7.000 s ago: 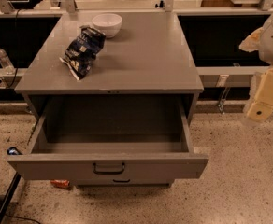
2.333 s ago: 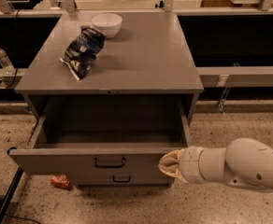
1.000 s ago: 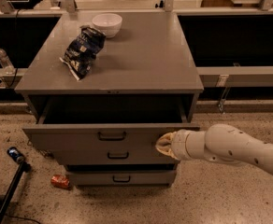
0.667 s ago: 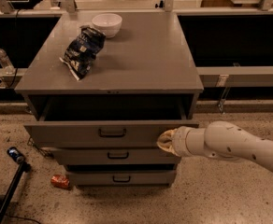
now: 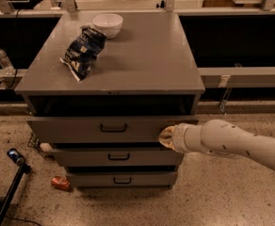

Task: Close top drawer

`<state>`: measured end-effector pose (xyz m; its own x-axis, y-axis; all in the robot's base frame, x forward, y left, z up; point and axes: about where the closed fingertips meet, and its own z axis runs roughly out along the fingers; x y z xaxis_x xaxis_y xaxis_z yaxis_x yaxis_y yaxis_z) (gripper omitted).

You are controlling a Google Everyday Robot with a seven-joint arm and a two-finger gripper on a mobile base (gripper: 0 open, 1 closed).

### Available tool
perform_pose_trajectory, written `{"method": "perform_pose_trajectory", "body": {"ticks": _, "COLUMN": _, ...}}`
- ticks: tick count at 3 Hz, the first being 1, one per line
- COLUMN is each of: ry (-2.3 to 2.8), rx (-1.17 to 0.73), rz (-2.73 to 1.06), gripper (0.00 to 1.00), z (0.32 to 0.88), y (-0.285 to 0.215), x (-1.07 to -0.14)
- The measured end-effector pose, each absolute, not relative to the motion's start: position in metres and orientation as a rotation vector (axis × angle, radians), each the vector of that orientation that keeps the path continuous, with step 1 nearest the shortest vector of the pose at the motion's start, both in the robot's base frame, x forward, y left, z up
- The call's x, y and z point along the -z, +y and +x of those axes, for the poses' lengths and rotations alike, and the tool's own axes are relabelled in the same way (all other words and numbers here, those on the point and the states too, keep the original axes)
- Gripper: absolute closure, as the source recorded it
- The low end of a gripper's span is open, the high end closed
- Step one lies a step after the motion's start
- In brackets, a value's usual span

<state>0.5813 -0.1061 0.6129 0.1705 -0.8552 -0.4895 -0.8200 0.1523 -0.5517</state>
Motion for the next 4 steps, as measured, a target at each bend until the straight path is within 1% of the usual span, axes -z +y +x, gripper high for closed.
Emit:
{"method": "perform_pose_trajectory", "body": {"ticks": 1, "ry": 1.632, "rx": 0.096, "rz": -1.635, "gripper": 1.00, "z": 0.591, "y": -0.108, "x": -0.613}}
{"method": "perform_pose_trajectory", "body": {"ticks": 2, "ry": 1.649, "rx": 0.105, "rz": -1.604, "gripper": 1.00, "z": 0.590, "y": -0.112, "x": -0.615}}
{"method": "perform_pose_trajectory", "body": {"ticks": 3, "ry": 1.717, "rx": -0.025, "rz": -1.532, "gripper": 1.00, "z": 0.565, "y": -0.115, "x": -0.629}}
{"method": "perform_pose_trajectory", "body": {"ticks": 4, "ry": 1.743, "rx": -0.196, "rz": -1.495, "gripper": 1.00, "z": 0.541, "y": -0.115, "x": -0.645}}
